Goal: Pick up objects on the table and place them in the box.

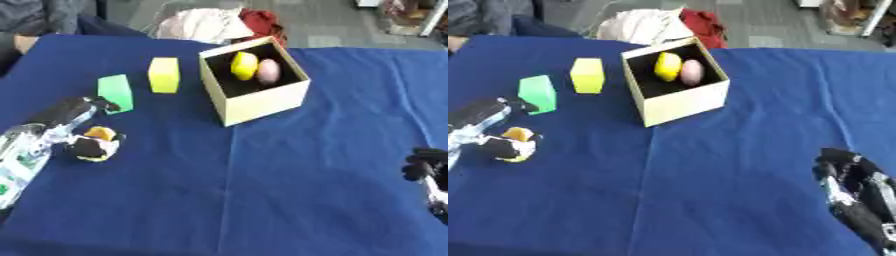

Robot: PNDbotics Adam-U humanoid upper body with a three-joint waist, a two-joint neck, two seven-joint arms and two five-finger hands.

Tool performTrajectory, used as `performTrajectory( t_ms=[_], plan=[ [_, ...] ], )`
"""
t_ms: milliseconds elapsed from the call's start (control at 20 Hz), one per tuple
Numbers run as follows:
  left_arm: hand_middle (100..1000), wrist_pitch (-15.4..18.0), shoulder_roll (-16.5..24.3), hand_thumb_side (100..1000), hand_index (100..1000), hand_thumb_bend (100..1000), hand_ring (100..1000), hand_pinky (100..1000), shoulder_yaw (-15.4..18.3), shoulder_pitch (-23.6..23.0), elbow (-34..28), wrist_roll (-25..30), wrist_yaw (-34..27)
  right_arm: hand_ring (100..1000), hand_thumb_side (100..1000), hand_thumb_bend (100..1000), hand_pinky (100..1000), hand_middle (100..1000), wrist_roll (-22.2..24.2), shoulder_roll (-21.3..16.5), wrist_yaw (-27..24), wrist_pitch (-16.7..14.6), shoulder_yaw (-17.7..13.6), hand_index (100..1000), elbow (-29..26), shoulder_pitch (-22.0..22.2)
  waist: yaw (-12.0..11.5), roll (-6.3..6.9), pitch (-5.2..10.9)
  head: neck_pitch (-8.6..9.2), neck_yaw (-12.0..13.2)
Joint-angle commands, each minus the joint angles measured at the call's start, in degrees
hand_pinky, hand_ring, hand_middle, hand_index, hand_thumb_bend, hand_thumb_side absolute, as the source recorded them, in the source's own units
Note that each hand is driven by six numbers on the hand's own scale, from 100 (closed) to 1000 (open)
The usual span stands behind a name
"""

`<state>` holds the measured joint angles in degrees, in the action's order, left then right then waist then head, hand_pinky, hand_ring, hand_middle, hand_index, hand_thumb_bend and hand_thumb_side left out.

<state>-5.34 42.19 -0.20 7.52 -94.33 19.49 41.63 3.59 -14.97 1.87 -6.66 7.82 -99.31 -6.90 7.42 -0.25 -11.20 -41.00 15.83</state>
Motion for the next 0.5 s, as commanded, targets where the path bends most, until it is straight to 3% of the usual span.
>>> performTrajectory(
  t_ms=[50, 350, 500],
  plan=[
    [788, 0.2, 1.1, 383, 881, 269, 759, 817, 1.0, 0.0, 0.2, 0.6, 0.7, 657, 397, 100, 655, 643, -0.2, -1.4, 0.3, -0.1, -0.4, 764, -1.3, -0.5, 0.1, 0.71, 0.17, 0.44, 0.7],
    [793, 3.7, 1.6, 495, 883, 266, 758, 811, 1.2, -0.8, -0.7, 4.8, 0.5, 657, 402, 100, 655, 643, -0.3, -1.4, 0.3, 0.0, -0.5, 764, -1.3, -0.5, 0.2, 0.84, 0.11, 0.31, 0.9],
    [732, 5.3, 1.8, 354, 839, 271, 670, 757, 1.6, -1.2, -1.0, 6.9, 1.0, 657, 403, 100, 655, 643, -0.3, -1.4, 0.3, 0.0, -0.5, 764, -1.3, -0.4, 0.2, 0.94, 0.12, 0.24, 0.8]
  ],
)
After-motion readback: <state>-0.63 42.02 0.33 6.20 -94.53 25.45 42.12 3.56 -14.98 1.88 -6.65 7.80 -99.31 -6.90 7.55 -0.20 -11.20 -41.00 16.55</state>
